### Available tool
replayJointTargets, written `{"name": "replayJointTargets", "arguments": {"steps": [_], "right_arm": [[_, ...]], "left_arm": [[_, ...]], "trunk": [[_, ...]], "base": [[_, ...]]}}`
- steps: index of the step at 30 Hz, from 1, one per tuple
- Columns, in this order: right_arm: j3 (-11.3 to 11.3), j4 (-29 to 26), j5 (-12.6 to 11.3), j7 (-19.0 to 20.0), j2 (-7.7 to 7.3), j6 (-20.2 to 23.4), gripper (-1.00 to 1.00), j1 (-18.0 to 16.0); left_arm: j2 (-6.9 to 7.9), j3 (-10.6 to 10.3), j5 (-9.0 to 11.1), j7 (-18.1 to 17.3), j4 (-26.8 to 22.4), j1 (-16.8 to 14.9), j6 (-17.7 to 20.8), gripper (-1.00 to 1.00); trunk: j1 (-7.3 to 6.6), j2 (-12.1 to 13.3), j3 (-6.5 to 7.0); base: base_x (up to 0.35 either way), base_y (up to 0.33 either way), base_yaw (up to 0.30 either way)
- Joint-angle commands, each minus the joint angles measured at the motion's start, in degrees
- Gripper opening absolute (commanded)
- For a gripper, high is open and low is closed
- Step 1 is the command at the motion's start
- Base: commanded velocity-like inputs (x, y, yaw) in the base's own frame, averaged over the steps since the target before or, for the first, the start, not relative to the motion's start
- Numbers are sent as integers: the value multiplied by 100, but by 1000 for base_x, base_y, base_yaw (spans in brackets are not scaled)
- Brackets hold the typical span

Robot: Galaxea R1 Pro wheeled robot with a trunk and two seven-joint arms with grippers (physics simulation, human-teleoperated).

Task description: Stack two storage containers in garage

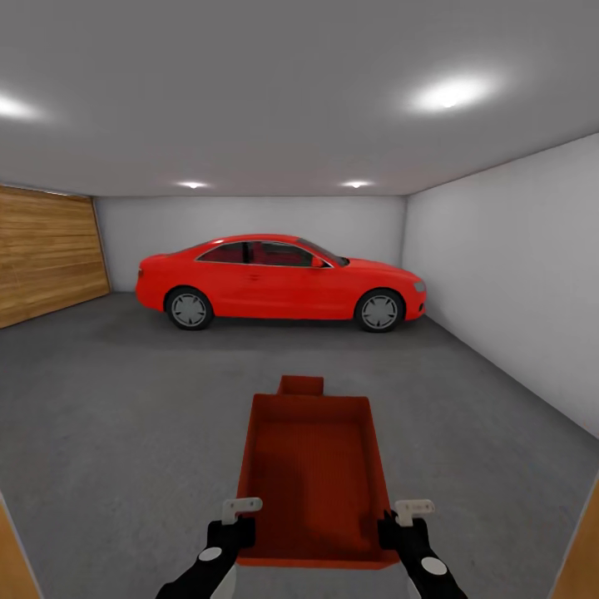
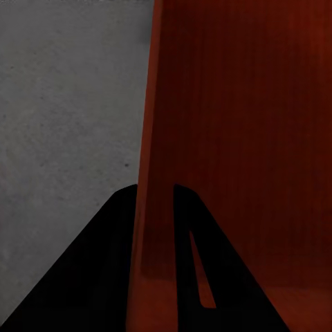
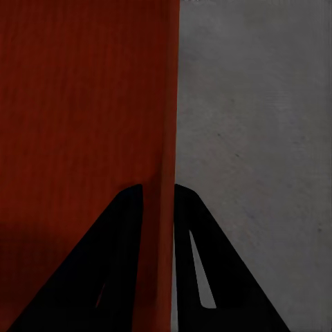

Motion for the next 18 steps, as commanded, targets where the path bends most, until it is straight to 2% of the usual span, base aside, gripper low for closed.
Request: {"name": "replayJointTargets", "arguments": {"steps": [1,10,15,18], "right_arm": [[155,61,33,4,3,-19,-100,4],[155,61,33,3,3,-19,-100,4],[156,61,33,3,3,-19,-100,4],[156,61,33,4,2,-19,-100,4]], "left_arm": [[-9,81,-25,-21,-211,-8,-9,-100],[-9,80,-25,-21,-211,-7,-9,-100],[-9,81,-25,-21,-211,-8,-9,-100],[-9,80,-25,-21,-211,-10,-9,-100]], "trunk": [[2,-5,-2],[2,-5,-2],[2,-5,-2],[2,-5,-2]], "base": [[5,0,0],[9,0,0],[215,0,0],[62,0,0]]}}
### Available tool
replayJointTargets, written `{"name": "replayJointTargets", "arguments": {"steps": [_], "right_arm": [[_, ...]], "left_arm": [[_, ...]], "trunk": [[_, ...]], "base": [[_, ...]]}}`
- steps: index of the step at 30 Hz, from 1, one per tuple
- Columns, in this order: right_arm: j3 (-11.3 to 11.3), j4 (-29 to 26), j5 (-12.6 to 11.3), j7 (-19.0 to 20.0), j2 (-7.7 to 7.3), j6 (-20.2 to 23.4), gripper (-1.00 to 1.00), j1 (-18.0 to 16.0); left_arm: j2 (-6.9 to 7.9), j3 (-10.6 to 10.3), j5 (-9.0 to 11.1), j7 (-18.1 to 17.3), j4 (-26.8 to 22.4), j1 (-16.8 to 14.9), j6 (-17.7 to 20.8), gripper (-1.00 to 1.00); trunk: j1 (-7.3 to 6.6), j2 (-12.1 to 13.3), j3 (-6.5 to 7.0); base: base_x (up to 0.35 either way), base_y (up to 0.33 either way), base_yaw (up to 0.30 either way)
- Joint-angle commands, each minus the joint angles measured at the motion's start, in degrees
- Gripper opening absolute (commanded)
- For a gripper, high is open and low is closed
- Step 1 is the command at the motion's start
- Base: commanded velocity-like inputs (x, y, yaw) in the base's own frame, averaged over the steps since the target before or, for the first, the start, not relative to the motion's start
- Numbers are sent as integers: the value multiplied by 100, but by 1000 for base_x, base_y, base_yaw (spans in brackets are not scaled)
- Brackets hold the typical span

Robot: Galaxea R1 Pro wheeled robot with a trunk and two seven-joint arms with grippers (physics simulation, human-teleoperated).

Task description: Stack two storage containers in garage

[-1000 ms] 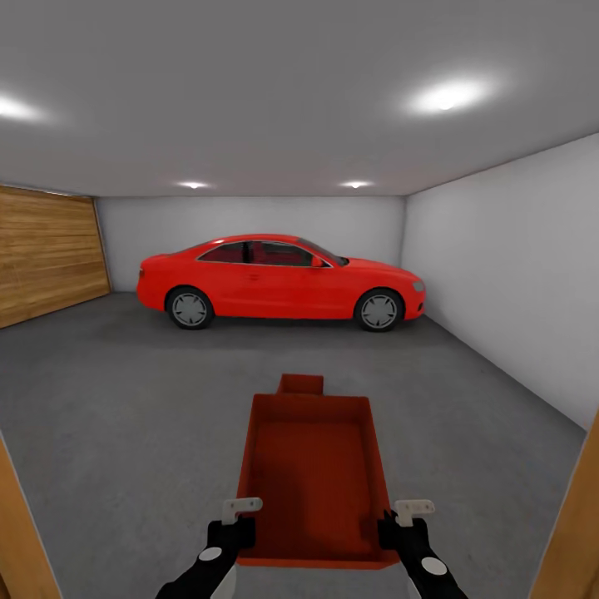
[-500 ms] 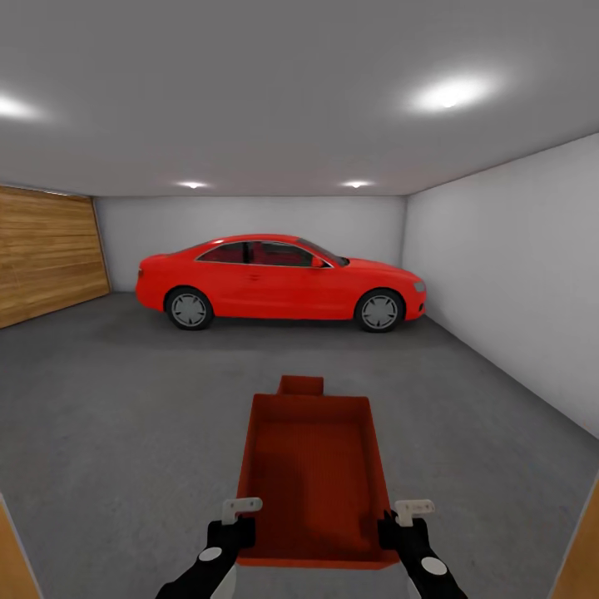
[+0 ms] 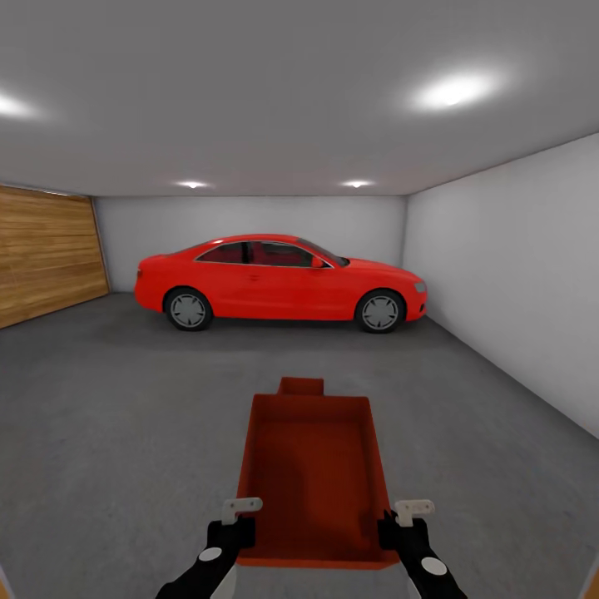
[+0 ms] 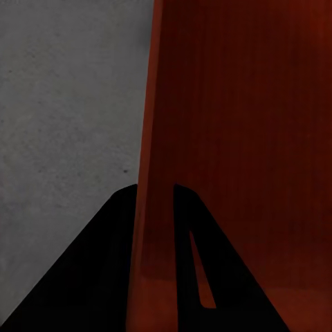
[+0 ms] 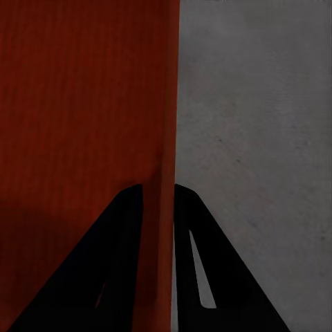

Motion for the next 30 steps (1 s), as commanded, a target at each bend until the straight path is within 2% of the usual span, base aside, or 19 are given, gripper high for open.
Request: {"name": "replayJointTargets", "arguments": {"steps": [1,12,18,30], "right_arm": [[150,56,39,6,3,-19,-100,4],[150,56,39,7,3,-19,-100,4],[150,56,39,4,7,-19,-100,4],[150,56,31,6,4,-19,-100,4]], "left_arm": [[-9,82,-25,-24,-216,-10,-9,-100],[-9,83,-25,-24,-216,-10,-9,-100],[-9,82,-25,-23,-216,-10,-8,-100],[-9,86,-27,-22,-216,-10,-10,-100]], "trunk": [[2,-5,-2],[2,-5,-2],[2,-5,-2],[2,-5,-2]], "base": [[19,0,0],[3,0,0],[164,0,0],[18,0,0]]}}
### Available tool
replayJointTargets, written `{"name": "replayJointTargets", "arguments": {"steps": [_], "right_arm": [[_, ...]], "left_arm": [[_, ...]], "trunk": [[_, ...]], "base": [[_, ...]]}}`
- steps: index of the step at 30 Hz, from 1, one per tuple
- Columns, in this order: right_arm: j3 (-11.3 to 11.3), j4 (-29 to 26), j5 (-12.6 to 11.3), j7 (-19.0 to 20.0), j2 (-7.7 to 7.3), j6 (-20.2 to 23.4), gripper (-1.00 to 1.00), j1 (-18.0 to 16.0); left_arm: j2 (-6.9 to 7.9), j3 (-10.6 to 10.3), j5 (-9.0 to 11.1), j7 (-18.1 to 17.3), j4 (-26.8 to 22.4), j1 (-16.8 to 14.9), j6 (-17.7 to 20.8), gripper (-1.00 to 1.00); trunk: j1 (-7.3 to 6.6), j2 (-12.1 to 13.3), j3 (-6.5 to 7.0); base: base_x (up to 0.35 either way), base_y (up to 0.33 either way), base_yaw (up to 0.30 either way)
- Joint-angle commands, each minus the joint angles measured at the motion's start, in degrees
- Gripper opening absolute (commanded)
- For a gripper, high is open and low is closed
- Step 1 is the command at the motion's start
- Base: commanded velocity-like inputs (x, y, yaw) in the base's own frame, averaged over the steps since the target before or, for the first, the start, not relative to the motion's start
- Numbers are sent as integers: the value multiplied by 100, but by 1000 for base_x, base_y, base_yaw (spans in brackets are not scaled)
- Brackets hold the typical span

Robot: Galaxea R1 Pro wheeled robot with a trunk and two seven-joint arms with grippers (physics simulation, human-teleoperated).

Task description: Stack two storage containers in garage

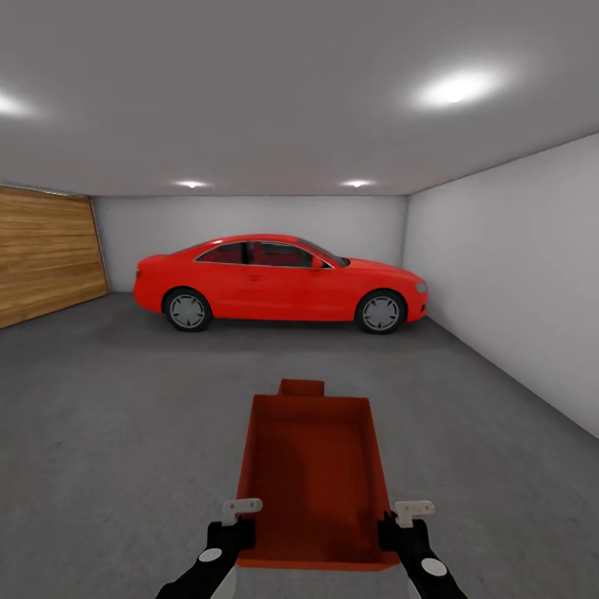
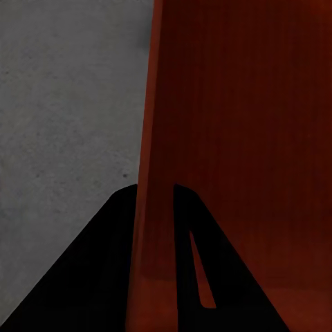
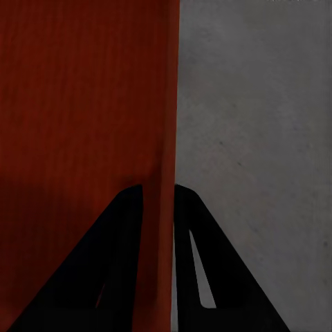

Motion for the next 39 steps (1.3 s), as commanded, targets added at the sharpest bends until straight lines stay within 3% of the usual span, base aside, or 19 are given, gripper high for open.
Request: {"name": "replayJointTargets", "arguments": {"steps": [1,9,39], "right_arm": [[151,13,36,4,4,-16,-100,5],[151,13,39,2,3,-16,-100,5],[151,13,41,5,6,-16,-100,5]], "left_arm": [[-9,81,-22,-26,-254,-10,-9,-100],[-9,76,-21,-27,-254,-8,-7,-100],[-9,77,-21,-27,-254,-7,-7,-100]], "trunk": [[3,-4,-3],[3,-4,-3],[3,-4,-3]], "base": [[158,0,0],[233,0,0],[3,25,0]]}}
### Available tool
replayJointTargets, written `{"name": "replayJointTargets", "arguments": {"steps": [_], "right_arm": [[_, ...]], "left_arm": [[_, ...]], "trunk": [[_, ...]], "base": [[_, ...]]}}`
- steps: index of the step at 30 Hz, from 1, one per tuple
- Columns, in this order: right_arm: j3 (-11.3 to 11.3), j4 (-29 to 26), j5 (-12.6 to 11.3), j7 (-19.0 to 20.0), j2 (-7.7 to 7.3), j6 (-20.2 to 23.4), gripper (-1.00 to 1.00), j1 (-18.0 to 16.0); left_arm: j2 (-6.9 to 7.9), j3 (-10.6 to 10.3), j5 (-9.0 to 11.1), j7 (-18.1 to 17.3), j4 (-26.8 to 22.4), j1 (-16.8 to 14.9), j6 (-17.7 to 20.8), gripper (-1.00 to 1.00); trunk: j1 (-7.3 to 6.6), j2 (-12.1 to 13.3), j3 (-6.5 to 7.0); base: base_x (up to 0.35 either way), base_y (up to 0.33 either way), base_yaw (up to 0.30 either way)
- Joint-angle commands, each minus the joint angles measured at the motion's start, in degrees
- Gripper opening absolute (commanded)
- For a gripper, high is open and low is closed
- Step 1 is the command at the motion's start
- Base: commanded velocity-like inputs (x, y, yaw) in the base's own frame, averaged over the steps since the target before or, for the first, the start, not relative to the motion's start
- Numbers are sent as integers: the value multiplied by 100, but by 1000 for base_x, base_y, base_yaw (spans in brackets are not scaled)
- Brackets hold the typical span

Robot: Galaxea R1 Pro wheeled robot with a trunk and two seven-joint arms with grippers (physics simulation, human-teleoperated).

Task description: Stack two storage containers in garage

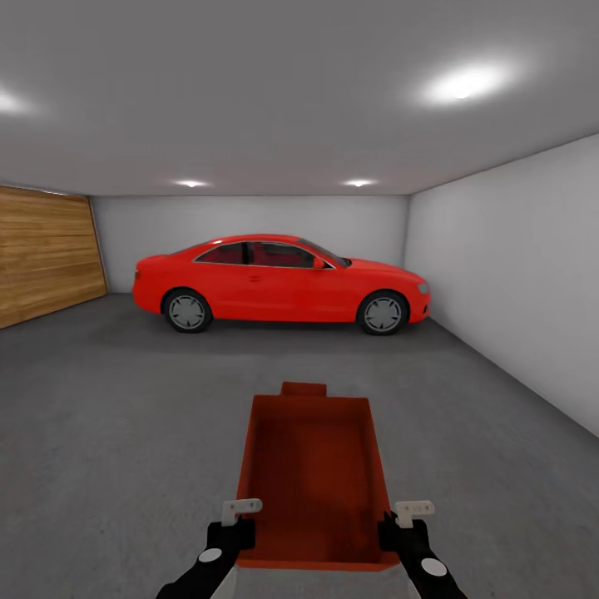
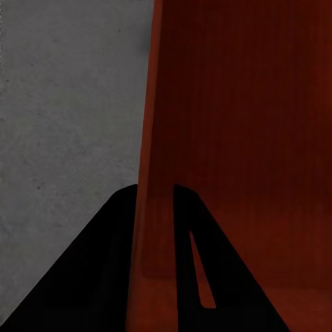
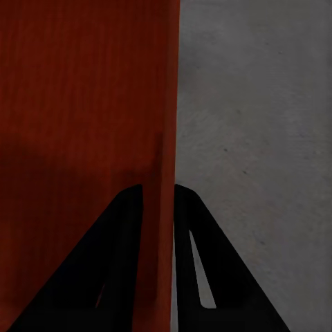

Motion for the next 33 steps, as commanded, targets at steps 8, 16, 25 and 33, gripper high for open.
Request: {"name": "replayJointTargets", "arguments": {"steps": [8,16,25,33], "right_arm": [[151,14,28,4,2,-16,-100,5],[151,14,28,5,4,-16,-100,5],[151,14,28,5,5,-16,-100,5],[151,14,28,5,3,-16,-100,5]], "left_arm": [[-11,79,-24,-34,-249,-11,-11,-100],[-11,83,-24,-37,-249,-10,-16,-100],[-11,88,-24,-32,-249,-10,-18,-100],[-11,80,-24,-37,-249,-12,-13,-100]], "trunk": [[2,-5,-3],[2,-5,-3],[2,-5,-3],[2,-5,-3]], "base": [[0,-37,0],[0,-4,0],[92,0,0],[61,0,0]]}}
